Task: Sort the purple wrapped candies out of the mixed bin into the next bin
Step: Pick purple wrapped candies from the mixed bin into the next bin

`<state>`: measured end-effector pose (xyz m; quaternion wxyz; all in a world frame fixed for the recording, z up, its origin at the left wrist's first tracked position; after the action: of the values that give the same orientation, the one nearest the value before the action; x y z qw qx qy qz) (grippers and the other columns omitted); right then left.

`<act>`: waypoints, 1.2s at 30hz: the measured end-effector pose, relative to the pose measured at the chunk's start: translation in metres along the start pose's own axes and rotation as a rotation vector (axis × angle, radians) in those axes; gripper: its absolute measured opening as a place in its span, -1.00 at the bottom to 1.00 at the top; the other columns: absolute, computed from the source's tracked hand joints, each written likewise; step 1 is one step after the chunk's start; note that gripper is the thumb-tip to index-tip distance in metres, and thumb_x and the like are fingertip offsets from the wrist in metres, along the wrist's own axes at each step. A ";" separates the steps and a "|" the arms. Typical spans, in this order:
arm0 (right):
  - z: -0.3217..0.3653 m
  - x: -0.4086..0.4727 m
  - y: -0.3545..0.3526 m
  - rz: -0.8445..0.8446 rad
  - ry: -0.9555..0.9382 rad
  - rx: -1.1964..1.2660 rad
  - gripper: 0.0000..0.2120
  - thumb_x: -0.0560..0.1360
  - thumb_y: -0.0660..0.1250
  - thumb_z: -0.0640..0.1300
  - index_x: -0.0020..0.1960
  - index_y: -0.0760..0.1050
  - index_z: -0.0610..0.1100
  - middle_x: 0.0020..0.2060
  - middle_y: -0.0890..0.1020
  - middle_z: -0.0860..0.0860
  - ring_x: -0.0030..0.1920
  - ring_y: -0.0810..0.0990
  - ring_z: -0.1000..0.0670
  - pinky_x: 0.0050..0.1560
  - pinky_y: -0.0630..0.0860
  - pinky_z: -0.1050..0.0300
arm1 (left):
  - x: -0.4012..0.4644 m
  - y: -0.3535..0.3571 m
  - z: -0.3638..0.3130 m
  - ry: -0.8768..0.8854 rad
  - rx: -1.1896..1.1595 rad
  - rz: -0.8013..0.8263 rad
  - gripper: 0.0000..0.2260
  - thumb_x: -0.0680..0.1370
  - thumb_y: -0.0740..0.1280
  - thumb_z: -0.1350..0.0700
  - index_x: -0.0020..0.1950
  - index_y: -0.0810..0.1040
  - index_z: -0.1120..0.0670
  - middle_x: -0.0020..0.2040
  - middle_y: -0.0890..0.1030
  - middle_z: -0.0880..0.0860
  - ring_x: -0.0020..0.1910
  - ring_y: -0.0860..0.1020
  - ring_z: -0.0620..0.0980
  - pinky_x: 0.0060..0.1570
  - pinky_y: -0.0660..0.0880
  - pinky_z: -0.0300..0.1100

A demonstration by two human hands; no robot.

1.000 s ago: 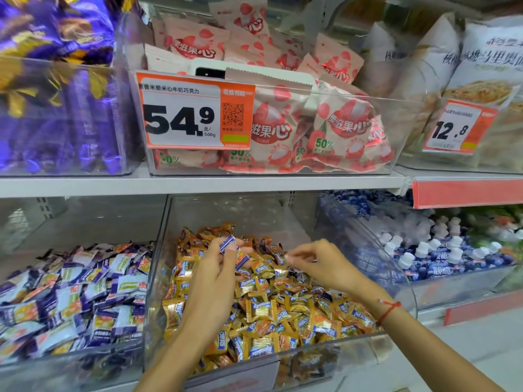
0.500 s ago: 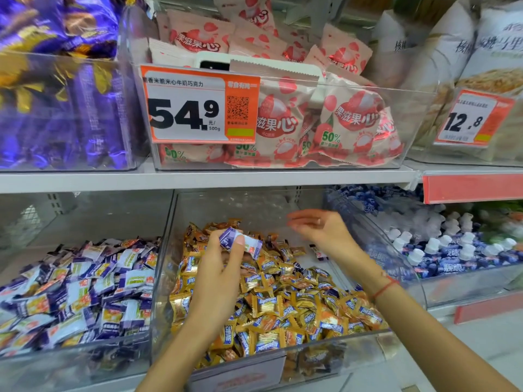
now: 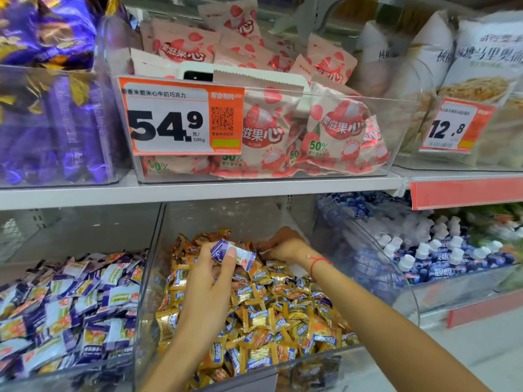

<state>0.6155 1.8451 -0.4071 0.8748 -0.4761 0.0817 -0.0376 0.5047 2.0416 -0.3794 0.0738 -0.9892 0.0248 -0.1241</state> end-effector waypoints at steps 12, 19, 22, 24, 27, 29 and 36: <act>0.054 -0.122 -0.028 0.014 -0.264 0.723 -0.84 0.45 0.46 -0.23 0.03 0.65 -0.20 -0.21 0.71 -0.06 -0.22 0.67 0.06 -0.18 0.57 0.30 | 0.002 -0.001 0.000 -0.057 0.005 -0.024 -0.90 0.66 0.08 -0.03 -0.01 0.35 -0.10 -0.24 0.42 -0.01 -0.31 0.40 -0.08 -0.34 0.30 -0.19; 0.055 -0.125 -0.026 0.182 -0.320 0.722 -0.81 0.51 0.40 -0.20 0.11 0.64 -0.16 -0.01 0.71 -0.09 -0.05 0.68 0.05 -0.02 0.60 0.25 | -0.002 -0.002 0.000 0.049 0.043 0.010 -0.87 0.61 0.18 -0.02 0.15 0.33 -0.12 -0.07 0.53 -0.07 -0.17 0.49 -0.36 -0.20 0.39 -0.51; 0.035 -0.109 -0.046 0.137 -0.271 0.627 -0.79 0.55 0.33 -0.22 0.18 0.60 -0.16 -0.01 0.70 -0.10 -0.12 0.68 0.04 -0.07 0.62 0.22 | -0.001 -0.003 0.002 0.071 0.071 -0.002 -0.89 0.61 0.17 -0.04 0.13 0.36 -0.13 -0.14 0.55 -0.05 -0.31 0.47 -0.28 -0.27 0.39 -0.46; 0.010 -0.085 -0.055 -0.028 -0.153 0.392 -0.78 0.56 0.32 -0.23 0.19 0.59 -0.17 -0.02 0.68 -0.05 -0.17 0.66 0.06 -0.05 0.63 0.16 | -0.001 -0.003 0.002 0.087 0.074 -0.009 -0.86 0.60 0.16 -0.07 0.14 0.37 -0.11 -0.24 0.52 -0.03 -0.45 0.40 -0.21 -0.37 0.37 -0.38; -0.014 -0.063 -0.046 0.063 -0.088 -0.044 -0.76 0.56 0.31 -0.14 0.20 0.59 -0.12 0.13 0.64 -0.03 -0.04 0.63 0.07 0.06 0.54 0.21 | -0.002 -0.004 0.003 0.100 0.109 -0.010 -0.84 0.60 0.15 -0.10 0.14 0.35 -0.13 -0.35 0.46 -0.02 -0.52 0.34 -0.18 -0.46 0.32 -0.33; -0.017 -0.058 -0.030 0.176 -0.114 -0.198 -0.68 0.57 0.28 -0.12 0.31 0.52 -0.14 0.21 0.59 -0.03 0.08 0.59 0.06 0.13 0.45 0.26 | -0.002 -0.004 0.003 0.088 0.135 -0.006 -0.84 0.58 0.14 -0.13 0.13 0.34 -0.15 -0.35 0.48 0.03 -0.53 0.33 -0.17 -0.48 0.31 -0.30; 0.000 -0.070 -0.024 0.303 -0.212 0.038 -0.68 0.59 0.25 -0.29 0.30 0.53 -0.08 0.24 0.55 0.06 0.02 0.61 0.09 0.00 0.53 0.32 | -0.002 -0.003 0.001 0.052 0.113 0.014 -0.78 0.47 0.12 -0.24 0.06 0.36 -0.22 -0.28 0.50 0.16 -0.51 0.32 -0.11 -0.38 0.38 -0.08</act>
<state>0.5465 1.8420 -0.3796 0.8829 -0.4432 0.0590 0.1435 0.5027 2.0453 -0.3805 0.1295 -0.9798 0.0267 -0.1502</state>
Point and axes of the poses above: each hand's wrist, its own x-axis towards the middle knuckle, its own y-axis out of the palm, z = x × y, the point moved 1 cm from there along x, towards the middle knuckle
